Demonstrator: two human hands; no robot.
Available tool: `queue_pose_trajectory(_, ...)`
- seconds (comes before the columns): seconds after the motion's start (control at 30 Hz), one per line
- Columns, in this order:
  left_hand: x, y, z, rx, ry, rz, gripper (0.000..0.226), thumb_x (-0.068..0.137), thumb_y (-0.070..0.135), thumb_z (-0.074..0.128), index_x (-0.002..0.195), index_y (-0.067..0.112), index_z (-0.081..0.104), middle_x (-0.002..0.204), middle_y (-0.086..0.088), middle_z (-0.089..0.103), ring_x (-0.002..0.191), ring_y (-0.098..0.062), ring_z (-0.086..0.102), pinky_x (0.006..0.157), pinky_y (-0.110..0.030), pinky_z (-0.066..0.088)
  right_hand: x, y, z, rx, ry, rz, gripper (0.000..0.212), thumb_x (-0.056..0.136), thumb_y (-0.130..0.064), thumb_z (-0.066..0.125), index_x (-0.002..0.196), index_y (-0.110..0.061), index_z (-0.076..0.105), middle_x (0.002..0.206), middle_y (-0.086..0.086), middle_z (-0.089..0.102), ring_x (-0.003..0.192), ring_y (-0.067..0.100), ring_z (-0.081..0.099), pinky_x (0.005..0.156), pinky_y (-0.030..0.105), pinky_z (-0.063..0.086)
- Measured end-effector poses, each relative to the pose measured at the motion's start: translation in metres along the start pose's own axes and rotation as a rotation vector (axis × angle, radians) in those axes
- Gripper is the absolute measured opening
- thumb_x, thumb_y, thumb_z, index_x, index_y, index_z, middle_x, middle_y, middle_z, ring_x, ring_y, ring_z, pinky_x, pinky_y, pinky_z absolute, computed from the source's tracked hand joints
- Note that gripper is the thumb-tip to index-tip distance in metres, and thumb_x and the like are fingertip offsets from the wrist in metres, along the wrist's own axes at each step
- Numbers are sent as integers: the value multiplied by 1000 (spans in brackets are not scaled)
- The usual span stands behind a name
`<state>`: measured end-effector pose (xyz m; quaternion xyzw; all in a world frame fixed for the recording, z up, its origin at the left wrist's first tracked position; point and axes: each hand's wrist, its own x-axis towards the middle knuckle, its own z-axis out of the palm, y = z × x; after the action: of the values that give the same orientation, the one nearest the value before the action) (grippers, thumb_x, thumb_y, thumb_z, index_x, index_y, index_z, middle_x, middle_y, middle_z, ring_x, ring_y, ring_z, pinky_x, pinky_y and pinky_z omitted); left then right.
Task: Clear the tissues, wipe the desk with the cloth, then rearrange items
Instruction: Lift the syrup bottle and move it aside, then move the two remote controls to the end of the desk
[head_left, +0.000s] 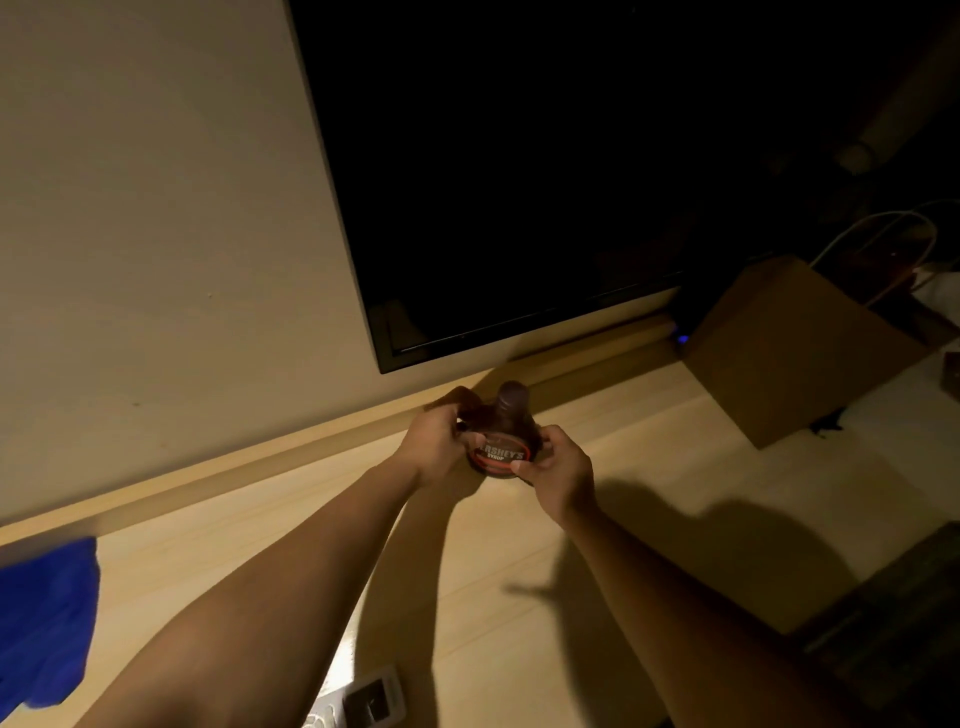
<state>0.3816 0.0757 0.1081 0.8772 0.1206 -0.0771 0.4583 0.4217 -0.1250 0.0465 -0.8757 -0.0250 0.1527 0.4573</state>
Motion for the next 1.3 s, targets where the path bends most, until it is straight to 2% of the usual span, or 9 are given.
queue_pose_trajectory(0.27,5,0,-2,18,11,5,37,102,17,67,138,16,57,136,-9,67,124,-29,62,99,-34,50,-1,-14,-4,-74,21,12,39,81,-24,84,114,-27,63,94,-18,66,96,17,69,88,47,61)
queue_pose_trajectory(0.47,-18,-9,-21,64,7,-2,66,93,33,79,149,10,53,144,-11,64,133,-27,61,110,-43,51,-23,-12,-5,-86,96,35,34,79,-24,86,104,-18,64,94,-5,69,94,25,69,83,47,61)
queue_pose_trajectory(0.6,-63,-29,-38,-10,71,-88,66,93,42,77,146,11,55,143,-9,65,130,-25,62,109,-43,50,-48,-13,5,-42,-2,139,38,77,-32,87,103,-23,62,96,-2,68,98,29,70,91,50,59)
queue_pose_trajectory(0.8,-153,-87,-62,-9,171,-223,62,100,49,66,149,12,54,147,-8,62,133,-25,59,109,-41,48,-107,-35,33,-122,-210,112,31,85,-33,81,105,-20,61,97,-1,67,98,20,66,83,28,51)
queue_pose_trajectory(0.9,-204,-117,-65,-24,285,-300,61,102,43,65,151,9,52,151,-8,59,136,-24,58,105,-36,44,-140,-41,54,-126,-273,115,29,85,-32,81,104,-20,62,94,-3,67,96,19,66,84,31,56)
queue_pose_trajectory(1.1,-294,-169,-51,-31,449,-451,67,101,52,61,152,11,47,151,-8,59,134,-29,58,105,-47,50,-194,-50,96,-261,-342,144,35,87,-37,79,108,-15,63,95,1,67,88,17,63,80,31,54)
queue_pose_trajectory(1.17,-316,-181,-42,4,487,-494,59,101,50,60,146,13,51,143,-8,63,127,-31,61,100,-48,52,-209,-54,105,-340,-332,162,34,88,-42,76,101,-15,60,96,0,65,86,18,59,72,28,48)
queue_pose_trajectory(1.23,-336,-191,-31,59,558,-505,34,99,50,59,117,21,54,113,-5,66,100,-29,62,82,-47,55,-224,-54,114,-400,-321,230,37,91,-47,72,95,-13,58,94,3,63,80,19,56,59,24,40)
queue_pose_trajectory(1.3,-352,-199,-21,126,588,-497,30,96,51,56,92,24,41,92,-1,54,83,-27,52,71,-46,49,-237,-50,123,-416,-293,333,48,90,-55,69,96,-7,64,95,9,70,77,23,64,48,23,36)
